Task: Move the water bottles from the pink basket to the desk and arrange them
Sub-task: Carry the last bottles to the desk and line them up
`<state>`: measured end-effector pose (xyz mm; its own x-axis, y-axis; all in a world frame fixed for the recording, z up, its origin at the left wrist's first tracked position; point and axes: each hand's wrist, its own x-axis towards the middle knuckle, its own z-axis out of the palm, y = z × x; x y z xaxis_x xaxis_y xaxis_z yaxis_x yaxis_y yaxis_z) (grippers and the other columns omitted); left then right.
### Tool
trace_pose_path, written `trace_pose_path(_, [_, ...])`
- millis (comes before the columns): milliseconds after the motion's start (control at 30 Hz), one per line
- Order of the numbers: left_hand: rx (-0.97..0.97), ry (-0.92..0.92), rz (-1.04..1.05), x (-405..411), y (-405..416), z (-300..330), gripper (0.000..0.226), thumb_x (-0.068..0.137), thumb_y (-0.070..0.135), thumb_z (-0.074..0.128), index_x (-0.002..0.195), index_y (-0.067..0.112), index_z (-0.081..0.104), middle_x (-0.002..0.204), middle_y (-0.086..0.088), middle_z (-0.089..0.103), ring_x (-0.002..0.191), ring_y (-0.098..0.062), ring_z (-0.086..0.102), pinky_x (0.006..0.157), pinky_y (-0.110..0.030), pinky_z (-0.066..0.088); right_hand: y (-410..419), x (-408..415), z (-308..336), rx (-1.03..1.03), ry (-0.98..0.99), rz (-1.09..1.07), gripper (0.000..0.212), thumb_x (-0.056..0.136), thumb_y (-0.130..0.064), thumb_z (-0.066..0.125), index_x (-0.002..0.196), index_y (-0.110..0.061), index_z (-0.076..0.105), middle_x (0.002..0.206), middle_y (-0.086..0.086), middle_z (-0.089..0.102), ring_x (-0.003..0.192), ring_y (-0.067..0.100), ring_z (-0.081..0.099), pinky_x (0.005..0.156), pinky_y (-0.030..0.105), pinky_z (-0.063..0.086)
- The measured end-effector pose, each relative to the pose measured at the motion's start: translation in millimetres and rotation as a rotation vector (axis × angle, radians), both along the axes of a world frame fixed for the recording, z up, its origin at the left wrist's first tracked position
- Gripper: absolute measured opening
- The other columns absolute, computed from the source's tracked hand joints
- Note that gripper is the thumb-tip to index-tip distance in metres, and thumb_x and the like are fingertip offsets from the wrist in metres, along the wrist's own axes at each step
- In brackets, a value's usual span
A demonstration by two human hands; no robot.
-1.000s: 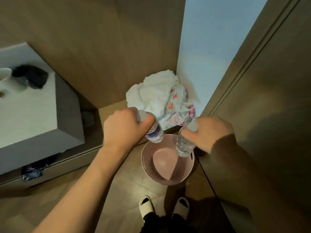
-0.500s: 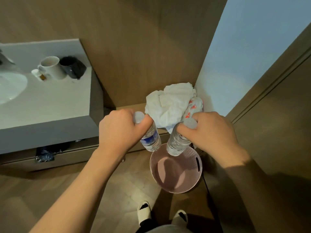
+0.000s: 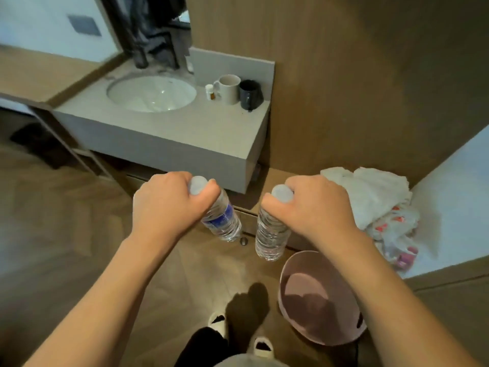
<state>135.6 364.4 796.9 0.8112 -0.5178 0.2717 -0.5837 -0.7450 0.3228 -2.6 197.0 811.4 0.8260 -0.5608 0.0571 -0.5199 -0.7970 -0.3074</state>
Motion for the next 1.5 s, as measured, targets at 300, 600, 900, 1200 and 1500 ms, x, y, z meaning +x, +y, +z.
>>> trace_pose_path(300, [0.006, 0.015, 0.358, 80, 144, -1, 0.052, 0.079, 0.059, 0.044, 0.05, 0.016, 0.047, 0.048, 0.002, 0.047, 0.048, -0.014, 0.044, 0.047, -0.023, 0.027, 110, 139, 5, -0.073, 0.079, 0.332, 0.045, 0.082, -0.062, 0.05, 0.069, -0.019, 0.056, 0.063, -0.004, 0.052, 0.069, 0.021, 0.058, 0.059, 0.028, 0.042])
trace_pose_path(600, [0.032, 0.001, 0.498, 221, 282, 2, 0.047, 0.084, 0.052, 0.051, 0.052, 0.017, 0.048, 0.051, 0.003, 0.047, 0.049, -0.011, 0.042, 0.047, -0.024, 0.024, 245, 314, 7, -0.125, 0.01, 0.48, 0.051, 0.077, -0.061, 0.051, 0.056, -0.016, 0.043, 0.054, -0.002, 0.046, 0.051, 0.012, 0.04, 0.049, 0.026, 0.026])
trace_pose_path(900, [0.0, 0.014, 0.615, 367, 377, 6, 0.048, 0.081, 0.053, 0.049, 0.05, 0.016, 0.046, 0.051, 0.0, 0.048, 0.053, -0.018, 0.048, 0.051, -0.028, 0.036, 331, 467, 15, -0.063, -0.024, 0.559, 0.052, 0.078, -0.057, 0.054, 0.051, -0.017, 0.036, 0.049, -0.003, 0.035, 0.048, 0.014, 0.033, 0.047, 0.028, 0.022])
trace_pose_path(1200, [0.022, -0.004, 0.693, 522, 426, -13, 0.049, 0.079, 0.055, 0.046, 0.05, 0.016, 0.049, 0.051, 0.0, 0.05, 0.052, -0.02, 0.049, 0.051, -0.028, 0.036, 369, 641, -15, -0.068, 0.026, 0.673, 0.047, 0.075, -0.062, 0.053, 0.057, -0.018, 0.051, 0.054, -0.005, 0.047, 0.054, 0.015, 0.046, 0.048, 0.027, 0.028])
trace_pose_path(1500, [0.031, 0.008, 0.748, 694, 473, 8, 0.047, 0.08, 0.052, 0.055, 0.051, 0.015, 0.051, 0.051, 0.0, 0.049, 0.051, -0.018, 0.047, 0.051, -0.028, 0.031, 410, 823, -3, -0.087, 0.021, 0.753, 0.047, 0.076, -0.064, 0.052, 0.066, -0.019, 0.06, 0.06, -0.005, 0.053, 0.061, 0.016, 0.055, 0.052, 0.026, 0.037])
